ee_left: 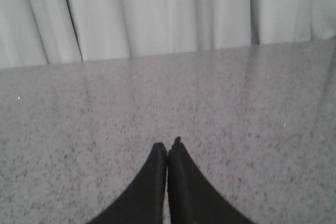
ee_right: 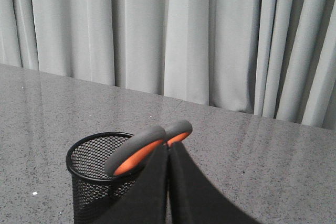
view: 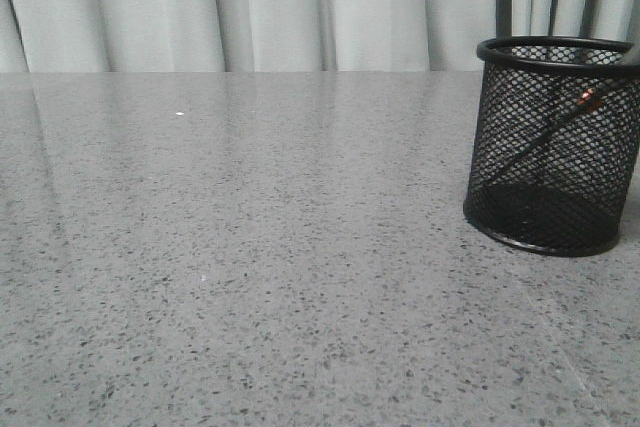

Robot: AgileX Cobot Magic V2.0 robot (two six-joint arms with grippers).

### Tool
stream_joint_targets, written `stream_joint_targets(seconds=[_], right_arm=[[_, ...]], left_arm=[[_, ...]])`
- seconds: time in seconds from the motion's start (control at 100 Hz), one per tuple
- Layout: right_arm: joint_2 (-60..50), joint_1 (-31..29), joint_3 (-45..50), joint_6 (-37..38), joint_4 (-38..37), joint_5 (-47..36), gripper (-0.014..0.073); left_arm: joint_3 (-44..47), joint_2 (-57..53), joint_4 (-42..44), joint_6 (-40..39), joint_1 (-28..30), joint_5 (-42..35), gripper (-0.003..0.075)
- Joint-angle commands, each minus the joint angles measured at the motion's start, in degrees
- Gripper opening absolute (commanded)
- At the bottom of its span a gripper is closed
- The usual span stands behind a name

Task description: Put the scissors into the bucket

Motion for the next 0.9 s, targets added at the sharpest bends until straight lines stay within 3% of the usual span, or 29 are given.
stream_joint_targets(seconds=[0.0,0.28,0.47,0.89], right_arm=[[-0.51,-0.03,-1.36,-0.38,-0.60,-5.05,-0.0044],[-0.51,-0.03,-1.36,-0.38,-0.60,-5.05,-0.0044],[-0.51,-0.03,-1.36,-0.38,-0.60,-5.05,-0.0044],[-0.51,-0.03,-1.36,-0.38,-0.60,-5.05,-0.0044]], left_arm=[[1.60,-1.82,0.44,-0.40,0.42,-4.34,-0.0021],[1.42,-13.61,1.72,-0.40,7.18,19.17,-0.0021],[1.51,-13.89,1.72,-0.40,10.08,19.19,-0.0021],[1.51,-13.89,1.72,-0.40,10.10,19.19,-0.0021]])
